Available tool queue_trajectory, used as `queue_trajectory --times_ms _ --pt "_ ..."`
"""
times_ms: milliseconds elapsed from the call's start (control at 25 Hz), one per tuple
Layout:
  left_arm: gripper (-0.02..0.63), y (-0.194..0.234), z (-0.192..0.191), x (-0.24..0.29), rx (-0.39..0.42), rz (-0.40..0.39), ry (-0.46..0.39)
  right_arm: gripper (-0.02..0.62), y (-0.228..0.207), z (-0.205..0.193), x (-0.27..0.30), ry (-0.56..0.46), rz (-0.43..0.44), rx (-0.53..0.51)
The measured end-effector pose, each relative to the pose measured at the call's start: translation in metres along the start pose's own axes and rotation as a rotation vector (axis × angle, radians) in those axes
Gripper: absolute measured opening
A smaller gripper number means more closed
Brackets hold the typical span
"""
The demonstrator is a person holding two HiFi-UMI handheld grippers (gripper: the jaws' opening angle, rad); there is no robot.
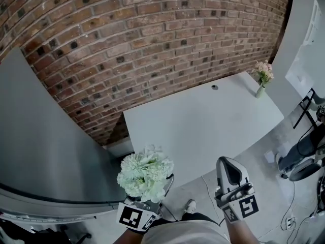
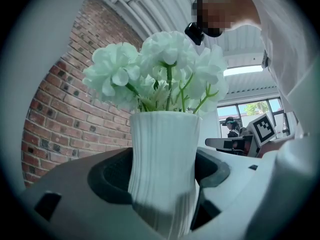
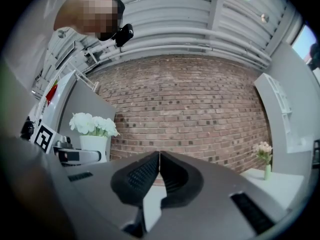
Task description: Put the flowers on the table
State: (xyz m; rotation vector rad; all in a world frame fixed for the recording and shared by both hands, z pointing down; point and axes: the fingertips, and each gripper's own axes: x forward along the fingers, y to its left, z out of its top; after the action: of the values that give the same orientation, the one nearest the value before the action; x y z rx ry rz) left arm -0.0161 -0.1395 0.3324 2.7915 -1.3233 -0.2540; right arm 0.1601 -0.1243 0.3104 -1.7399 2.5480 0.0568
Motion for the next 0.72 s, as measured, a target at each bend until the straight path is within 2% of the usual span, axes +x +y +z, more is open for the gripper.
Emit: queue_trajectory --times_ms 280,720 --pt "0.356 0.001 -0.020 0.009 0.010 -0.003 0.029 0.018 -0.008 -0.016 -0.004 0.029 -0.006 0.007" --pt "0.356 0.013 -0.046 0.027 0.044 0.015 0.009 0.017 -0.028 -0.038 0.005 0.014 -0.015 -0.014"
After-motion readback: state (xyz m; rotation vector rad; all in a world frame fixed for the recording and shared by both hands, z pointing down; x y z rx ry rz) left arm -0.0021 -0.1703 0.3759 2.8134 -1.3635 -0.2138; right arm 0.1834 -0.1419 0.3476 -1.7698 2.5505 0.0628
